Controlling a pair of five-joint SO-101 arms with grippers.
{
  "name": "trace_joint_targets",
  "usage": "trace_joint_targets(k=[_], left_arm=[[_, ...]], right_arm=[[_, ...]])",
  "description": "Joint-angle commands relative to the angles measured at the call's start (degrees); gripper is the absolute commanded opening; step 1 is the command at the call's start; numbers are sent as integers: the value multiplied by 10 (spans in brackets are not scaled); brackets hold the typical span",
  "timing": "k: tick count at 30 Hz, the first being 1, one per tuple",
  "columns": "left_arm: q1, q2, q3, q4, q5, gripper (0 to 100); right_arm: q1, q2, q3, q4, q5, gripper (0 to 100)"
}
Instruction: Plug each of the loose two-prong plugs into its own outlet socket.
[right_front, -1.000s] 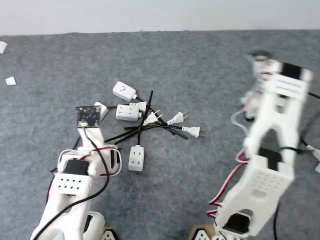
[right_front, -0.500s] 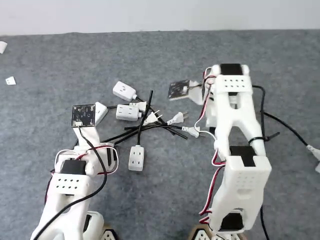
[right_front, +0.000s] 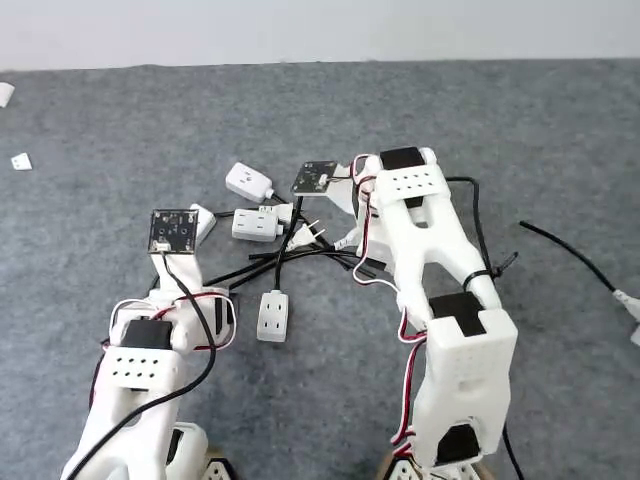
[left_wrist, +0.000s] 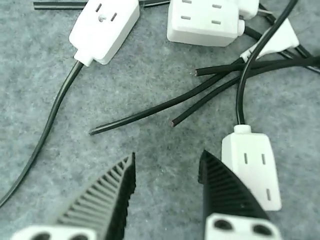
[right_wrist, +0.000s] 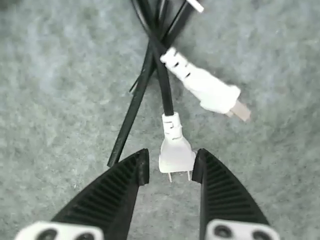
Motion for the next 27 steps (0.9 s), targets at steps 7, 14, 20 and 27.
trace_joint_targets(k=[7, 14, 20, 27], left_arm=[[-1, -11, -4, -39, -9, 196], [-2, -9, -4, -40, -8, 195], [-2, -8, -4, -40, -8, 194], [-2, -8, -4, -40, -8, 192]], right_arm=[[-4, -16, -4, -25, 9, 156], [-6, -22, 47, -64, 45, 155], [-15, -23, 47, -58, 62, 155], [-36, -16, 60, -87, 84, 155]])
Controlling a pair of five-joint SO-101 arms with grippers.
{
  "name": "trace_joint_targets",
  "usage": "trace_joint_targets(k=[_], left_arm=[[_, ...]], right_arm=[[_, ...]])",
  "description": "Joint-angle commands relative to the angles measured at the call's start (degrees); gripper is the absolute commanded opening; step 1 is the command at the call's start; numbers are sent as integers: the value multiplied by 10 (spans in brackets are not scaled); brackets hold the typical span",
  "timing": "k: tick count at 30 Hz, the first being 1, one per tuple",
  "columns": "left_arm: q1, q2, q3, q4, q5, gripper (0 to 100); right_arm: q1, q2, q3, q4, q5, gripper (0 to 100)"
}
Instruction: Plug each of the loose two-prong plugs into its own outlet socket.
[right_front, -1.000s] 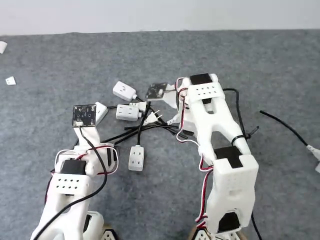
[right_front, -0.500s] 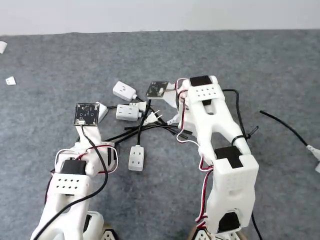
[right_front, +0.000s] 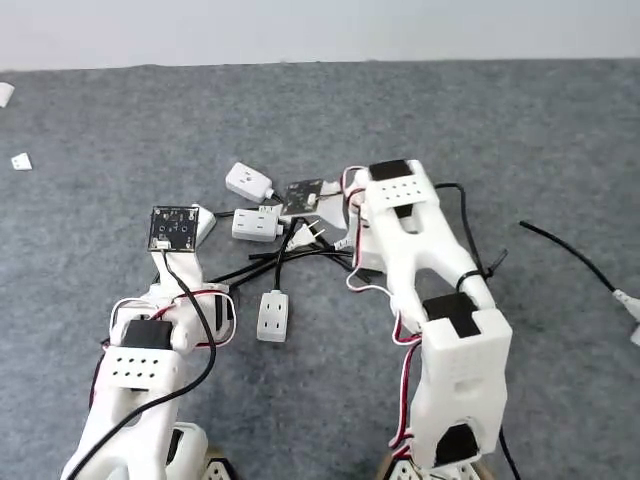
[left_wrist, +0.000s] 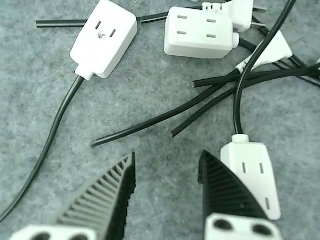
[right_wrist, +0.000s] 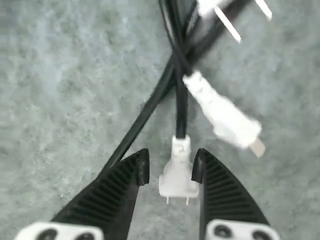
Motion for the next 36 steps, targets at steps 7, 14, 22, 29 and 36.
trace_joint_targets(k=[7, 14, 22, 29, 36], left_arm=[[-4, -8, -4, -16, -4, 192], [-4, -8, 0, -16, -4, 192], [-4, -8, 0, -16, -4, 192], [-4, -9, 0, -16, -4, 192], [-3, -11, 1, -16, -7, 192]], right_arm=[[0, -16, 33, -57, 13, 154], [2, -15, 35, -69, 27, 153], [7, 12, 31, -95, 27, 19], [24, 11, 31, -92, 25, 10], [34, -13, 10, -62, 0, 9]])
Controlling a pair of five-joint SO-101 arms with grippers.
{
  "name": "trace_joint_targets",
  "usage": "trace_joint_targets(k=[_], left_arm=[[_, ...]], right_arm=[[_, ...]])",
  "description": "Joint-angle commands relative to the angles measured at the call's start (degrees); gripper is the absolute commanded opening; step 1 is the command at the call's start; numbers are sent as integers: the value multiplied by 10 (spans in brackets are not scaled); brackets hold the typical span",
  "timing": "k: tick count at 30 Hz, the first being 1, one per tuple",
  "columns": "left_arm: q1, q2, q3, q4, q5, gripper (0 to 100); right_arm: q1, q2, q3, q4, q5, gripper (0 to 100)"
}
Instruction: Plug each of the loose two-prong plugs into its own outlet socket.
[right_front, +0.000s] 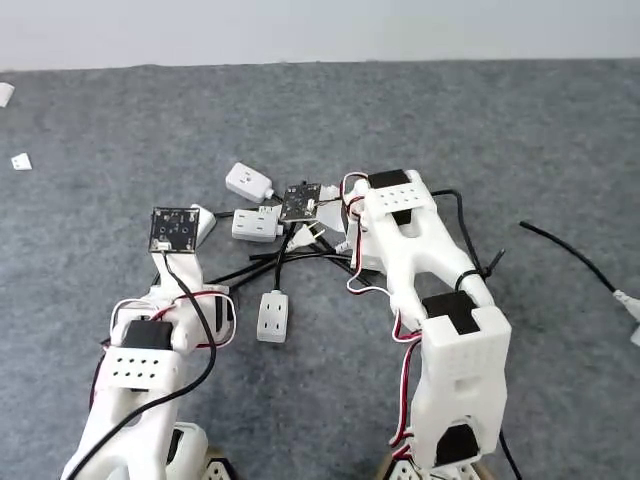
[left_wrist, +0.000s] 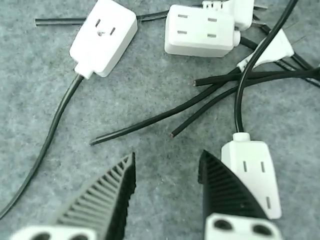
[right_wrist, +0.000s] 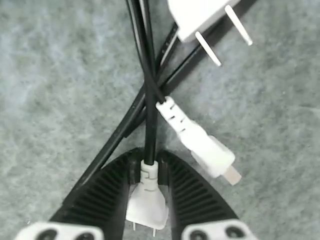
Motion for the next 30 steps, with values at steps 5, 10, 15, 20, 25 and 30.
trace_joint_targets(k=[5, 10, 15, 20, 25, 30], left_arm=[[-3, -11, -3, -16, -4, 192], [-3, -11, -3, -16, -5, 192], [-2, -9, -2, -15, -6, 192], [-1, -8, -2, -15, -6, 192], [1, -8, -2, -15, -6, 192], [0, -7, -2, -14, -4, 192]], right_arm=[[48, -89, -62, 63, -70, 9], [81, -151, -66, 63, -160, 9], [112, -201, -65, 63, -265, 9], [139, -247, -65, 101, -295, 9], [123, -280, -64, 153, -373, 9], [81, -309, -63, 168, -487, 9]])
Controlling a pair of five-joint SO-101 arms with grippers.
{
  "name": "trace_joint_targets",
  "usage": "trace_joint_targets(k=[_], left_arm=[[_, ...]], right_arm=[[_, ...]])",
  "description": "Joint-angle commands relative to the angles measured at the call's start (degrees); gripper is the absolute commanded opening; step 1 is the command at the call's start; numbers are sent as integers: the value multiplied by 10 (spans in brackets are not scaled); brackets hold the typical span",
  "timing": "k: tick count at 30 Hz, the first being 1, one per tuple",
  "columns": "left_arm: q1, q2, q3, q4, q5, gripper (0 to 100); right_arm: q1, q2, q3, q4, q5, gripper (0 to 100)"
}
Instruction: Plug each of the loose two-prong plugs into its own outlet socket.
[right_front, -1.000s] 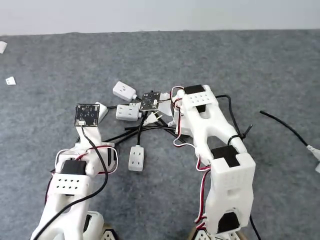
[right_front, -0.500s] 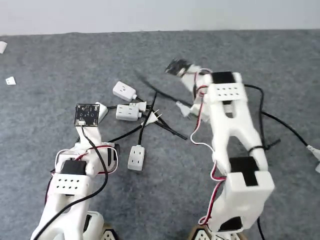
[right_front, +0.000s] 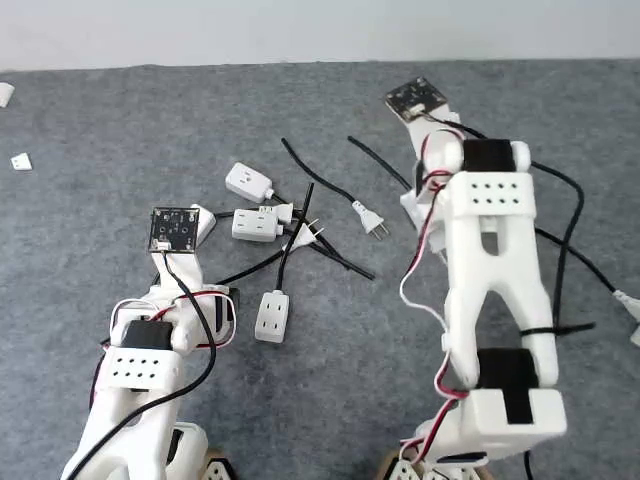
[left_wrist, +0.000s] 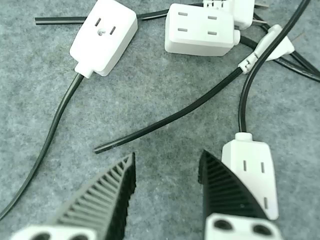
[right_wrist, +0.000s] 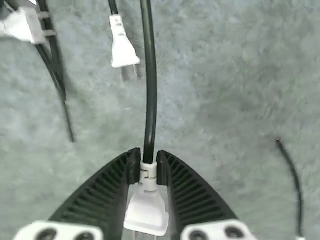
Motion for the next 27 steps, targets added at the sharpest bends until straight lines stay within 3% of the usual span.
trace_joint_targets(k=[1, 11, 21, 27], left_arm=[[2, -7, -2, -12, -4, 192], [2, 3, -5, -11, -2, 191], [-4, 229, -149, 33, -9, 191], [2, 238, -153, 37, -97, 191]], right_arm=[[-37, -48, -31, 17, -79, 9], [-199, -138, -31, 101, -121, 9], [-297, -240, -31, 101, -164, 9], [-354, -247, -2, 109, -161, 9]])
